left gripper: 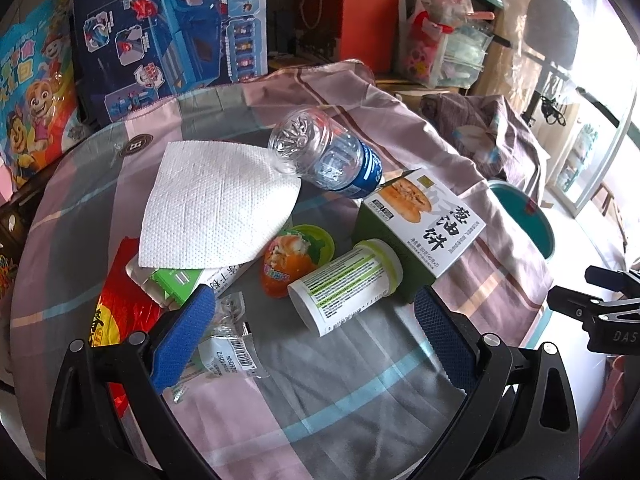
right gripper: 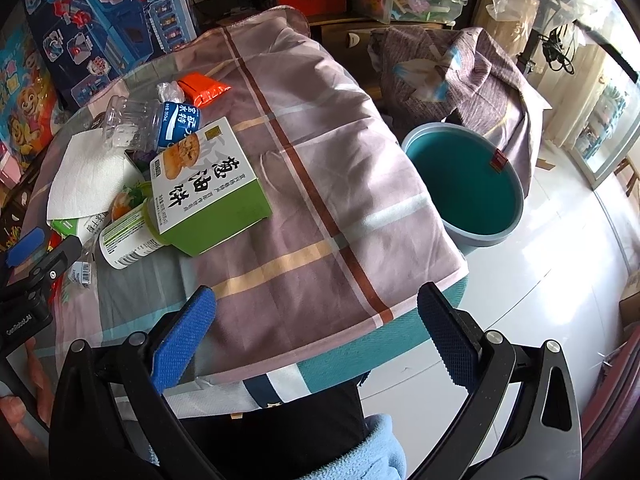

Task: Collect trash

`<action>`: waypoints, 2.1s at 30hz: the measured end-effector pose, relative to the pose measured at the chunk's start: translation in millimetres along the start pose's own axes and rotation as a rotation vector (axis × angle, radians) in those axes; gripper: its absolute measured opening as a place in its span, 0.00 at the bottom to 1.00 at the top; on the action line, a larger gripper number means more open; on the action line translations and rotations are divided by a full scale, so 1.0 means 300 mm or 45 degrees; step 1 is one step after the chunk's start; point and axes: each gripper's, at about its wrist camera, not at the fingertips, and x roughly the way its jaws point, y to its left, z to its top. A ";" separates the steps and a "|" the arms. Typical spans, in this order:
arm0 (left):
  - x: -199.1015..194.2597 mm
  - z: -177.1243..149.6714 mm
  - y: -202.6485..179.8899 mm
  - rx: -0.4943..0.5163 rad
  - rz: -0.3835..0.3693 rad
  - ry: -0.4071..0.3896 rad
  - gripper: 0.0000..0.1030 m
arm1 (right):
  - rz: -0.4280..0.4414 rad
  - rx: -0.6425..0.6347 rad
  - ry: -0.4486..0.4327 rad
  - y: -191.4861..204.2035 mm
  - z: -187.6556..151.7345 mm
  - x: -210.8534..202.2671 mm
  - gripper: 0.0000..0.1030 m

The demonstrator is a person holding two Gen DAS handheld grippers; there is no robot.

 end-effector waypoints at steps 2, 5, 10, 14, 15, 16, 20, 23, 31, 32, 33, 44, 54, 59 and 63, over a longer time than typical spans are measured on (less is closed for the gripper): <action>0.002 0.003 0.007 0.022 0.002 -0.006 0.97 | -0.003 -0.004 0.004 0.007 0.002 0.000 0.94; 0.005 0.001 0.019 0.013 -0.005 -0.001 0.97 | -0.009 -0.014 0.006 0.021 0.008 -0.002 0.94; 0.007 0.002 0.039 0.003 -0.013 0.000 0.97 | -0.012 -0.028 0.012 0.040 0.013 -0.003 0.94; 0.009 -0.001 0.061 -0.005 -0.020 0.000 0.97 | -0.019 -0.038 0.019 0.059 0.016 -0.002 0.94; 0.010 -0.002 0.067 -0.006 -0.022 0.001 0.97 | -0.020 -0.040 0.020 0.063 0.016 -0.002 0.94; 0.011 -0.003 0.074 -0.009 -0.023 0.002 0.97 | -0.021 -0.043 0.022 0.069 0.016 0.000 0.94; 0.019 -0.008 0.101 -0.023 -0.028 0.010 0.97 | -0.024 -0.060 0.033 0.097 0.021 0.008 0.94; 0.022 -0.015 0.121 -0.026 -0.026 0.010 0.97 | -0.027 -0.078 0.039 0.122 0.023 0.014 0.94; 0.050 -0.041 0.186 0.038 -0.053 0.019 0.97 | -0.008 -0.135 0.094 0.213 0.038 0.108 0.94; 0.059 -0.044 0.188 0.049 -0.061 0.030 0.97 | -0.003 -0.139 0.101 0.227 0.046 0.129 0.94; 0.070 -0.046 0.188 0.062 -0.075 0.043 0.97 | -0.002 -0.140 0.102 0.235 0.051 0.141 0.94; 0.204 -0.001 0.059 0.345 -0.153 0.130 0.97 | 0.031 -0.056 0.167 0.219 0.117 0.281 0.94; 0.279 -0.031 -0.066 0.468 -0.237 0.229 0.81 | -0.003 0.145 0.184 -0.017 0.121 0.318 0.94; 0.297 -0.063 -0.092 0.413 -0.355 0.341 0.64 | 0.021 0.199 0.183 -0.075 0.127 0.325 0.94; 0.322 -0.073 -0.115 0.418 -0.317 0.378 0.64 | 0.047 0.202 0.199 -0.081 0.119 0.345 0.94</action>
